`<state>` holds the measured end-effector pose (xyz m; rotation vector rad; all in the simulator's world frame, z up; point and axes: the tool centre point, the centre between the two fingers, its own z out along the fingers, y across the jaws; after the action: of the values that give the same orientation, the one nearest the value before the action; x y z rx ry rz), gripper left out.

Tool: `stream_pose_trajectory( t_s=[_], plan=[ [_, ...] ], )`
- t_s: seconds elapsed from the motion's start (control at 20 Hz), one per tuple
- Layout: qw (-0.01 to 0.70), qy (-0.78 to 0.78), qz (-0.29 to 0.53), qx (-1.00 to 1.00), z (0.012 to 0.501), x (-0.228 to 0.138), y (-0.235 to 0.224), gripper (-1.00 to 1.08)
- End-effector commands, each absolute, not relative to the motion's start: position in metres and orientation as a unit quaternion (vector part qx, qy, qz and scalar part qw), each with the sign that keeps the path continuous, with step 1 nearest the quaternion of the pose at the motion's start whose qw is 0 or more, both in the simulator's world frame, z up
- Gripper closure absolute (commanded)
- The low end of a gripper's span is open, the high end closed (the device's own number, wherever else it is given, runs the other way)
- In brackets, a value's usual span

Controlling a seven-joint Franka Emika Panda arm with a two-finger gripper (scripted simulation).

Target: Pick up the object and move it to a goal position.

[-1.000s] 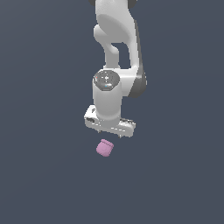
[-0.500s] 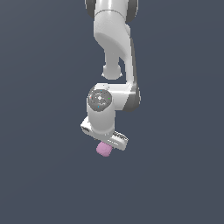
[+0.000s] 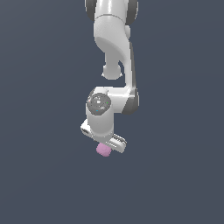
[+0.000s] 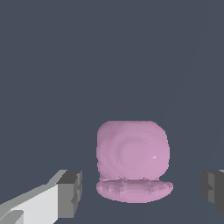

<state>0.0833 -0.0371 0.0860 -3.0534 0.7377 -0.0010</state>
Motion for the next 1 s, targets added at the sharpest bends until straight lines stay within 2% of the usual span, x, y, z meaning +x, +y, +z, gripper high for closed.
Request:
stream_pose_trajectory(
  t_s=[0.0, 0.35, 0.65, 0.7, 0.95],
  plan=[
    [0.0, 0.235, 0.0, -0.972, 0.079, 0.083, -0.037, -0.92],
    [0.0, 0.237, 0.0, -0.972, 0.043, 0.082, -0.037, -0.92],
    [0.0, 0.237, 0.0, -0.972, 0.038, 0.084, -0.037, -0.92],
    [0.0, 0.237, 0.0, -0.972, 0.038, 0.084, -0.037, 1.08],
    [0.0, 0.237, 0.0, -0.972, 0.038, 0.084, -0.037, 1.08]
  ],
)
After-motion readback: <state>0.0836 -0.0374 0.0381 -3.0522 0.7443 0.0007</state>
